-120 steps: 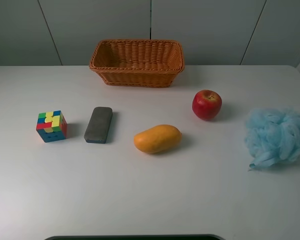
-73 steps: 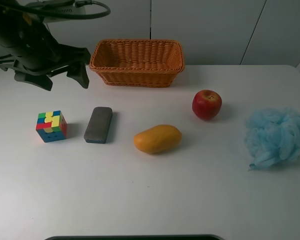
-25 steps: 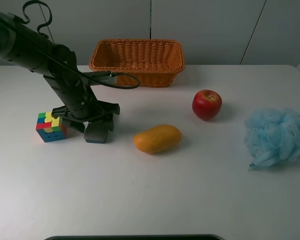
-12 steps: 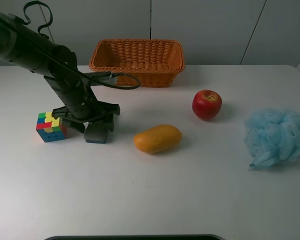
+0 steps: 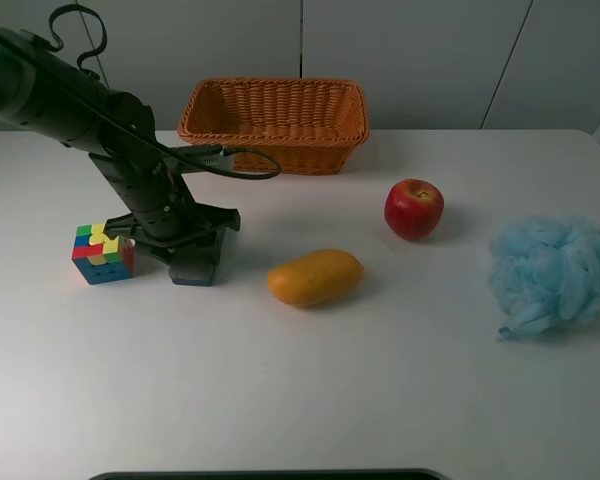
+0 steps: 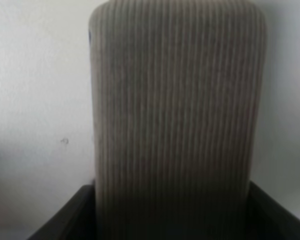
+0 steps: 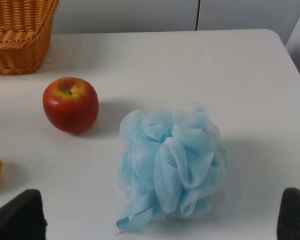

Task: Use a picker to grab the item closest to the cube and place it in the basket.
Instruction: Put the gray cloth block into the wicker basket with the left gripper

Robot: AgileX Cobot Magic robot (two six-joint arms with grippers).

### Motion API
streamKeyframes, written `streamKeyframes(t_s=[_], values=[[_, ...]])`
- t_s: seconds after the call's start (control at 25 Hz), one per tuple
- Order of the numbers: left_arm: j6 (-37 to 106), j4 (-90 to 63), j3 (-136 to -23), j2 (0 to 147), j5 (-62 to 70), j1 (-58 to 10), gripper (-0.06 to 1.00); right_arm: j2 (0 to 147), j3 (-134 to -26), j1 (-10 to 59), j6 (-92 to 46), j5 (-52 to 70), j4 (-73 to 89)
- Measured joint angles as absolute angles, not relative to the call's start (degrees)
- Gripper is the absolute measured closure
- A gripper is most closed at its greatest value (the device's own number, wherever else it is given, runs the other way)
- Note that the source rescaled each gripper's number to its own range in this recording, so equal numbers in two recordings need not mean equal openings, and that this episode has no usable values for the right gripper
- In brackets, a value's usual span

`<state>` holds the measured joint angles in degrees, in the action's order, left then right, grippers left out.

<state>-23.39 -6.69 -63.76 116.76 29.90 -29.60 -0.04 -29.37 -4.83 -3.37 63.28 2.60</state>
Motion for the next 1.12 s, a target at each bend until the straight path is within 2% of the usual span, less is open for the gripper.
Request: streamKeyframes(t_s=[0.36, 0.56, 0.84, 1.12], values=[[-23.0, -7.5, -64.0, 116.7, 30.5, -29.6, 0.87, 0.0, -29.4, -4.8, -3.4, 63.3, 2.6], [-22.5, -7.6, -67.9, 110.3, 34.6, -30.1, 0.87, 0.0, -29.4, -4.8, -3.4, 63.3, 2.6], [-22.4, -0.8, -83.7, 102.7, 33.6, -30.5, 0.87, 0.0, -29.4, -4.8, -3.4, 63.3, 2.6], [-22.4, 7.8, -102.4, 115.2, 30.0, -29.4, 0.87, 0.0, -29.4, -4.8, -3.4, 63.3, 2.6]])
